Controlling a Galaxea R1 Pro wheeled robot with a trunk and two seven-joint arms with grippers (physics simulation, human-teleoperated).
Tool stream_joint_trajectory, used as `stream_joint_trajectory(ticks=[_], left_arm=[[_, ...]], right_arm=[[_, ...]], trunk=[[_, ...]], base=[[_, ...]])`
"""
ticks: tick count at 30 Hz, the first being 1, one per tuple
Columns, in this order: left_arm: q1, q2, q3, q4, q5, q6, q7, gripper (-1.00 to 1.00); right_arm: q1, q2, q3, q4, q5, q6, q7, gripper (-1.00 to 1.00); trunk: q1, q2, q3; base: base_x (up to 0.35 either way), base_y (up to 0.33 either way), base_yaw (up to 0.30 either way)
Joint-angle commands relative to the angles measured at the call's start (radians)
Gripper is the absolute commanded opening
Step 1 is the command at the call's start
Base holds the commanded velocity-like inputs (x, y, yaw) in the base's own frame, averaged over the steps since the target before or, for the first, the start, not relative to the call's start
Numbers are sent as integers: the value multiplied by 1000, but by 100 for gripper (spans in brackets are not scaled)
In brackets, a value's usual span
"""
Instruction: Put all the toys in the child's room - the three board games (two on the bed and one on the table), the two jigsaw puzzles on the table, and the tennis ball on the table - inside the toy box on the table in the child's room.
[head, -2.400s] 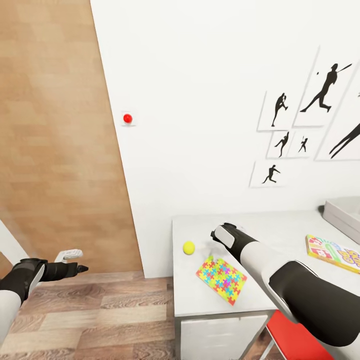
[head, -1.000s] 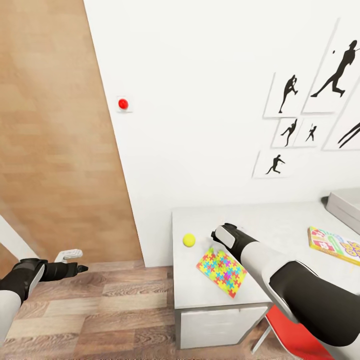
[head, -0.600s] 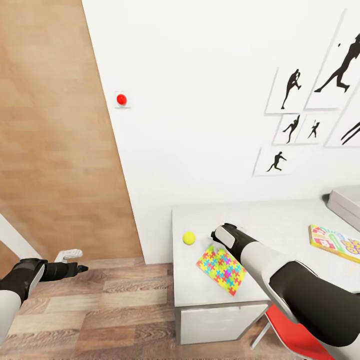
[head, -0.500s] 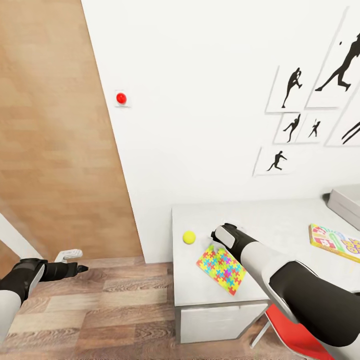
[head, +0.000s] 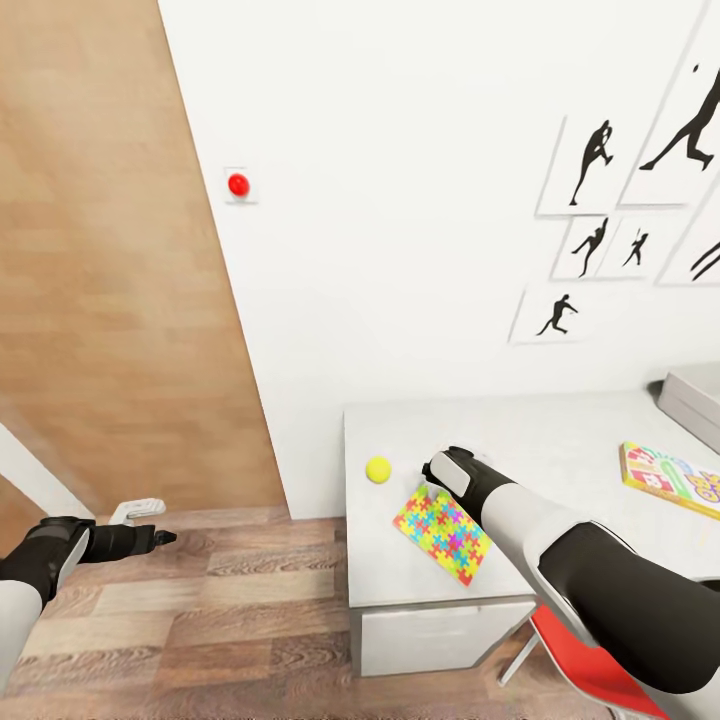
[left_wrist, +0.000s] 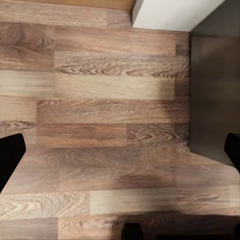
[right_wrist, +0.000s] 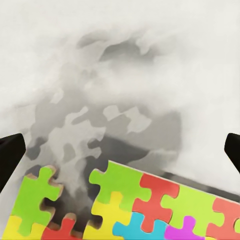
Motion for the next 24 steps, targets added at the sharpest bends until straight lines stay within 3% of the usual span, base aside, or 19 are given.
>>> stream_joint_trajectory(ticks=[1, 24], left_arm=[[-1, -1, 8, -1, -10, 6, -8, 100], [-1, -1, 9, -1, -12, 6, -8, 100]], right_arm=[[-1, -1, 7, -2, -4, 7, -5, 100], [-1, 0, 8, -2, -5, 7, -5, 100]], trunk=[[0, -2, -3], [0, -2, -18]], base=[[0, 0, 0], [0, 0, 0]])
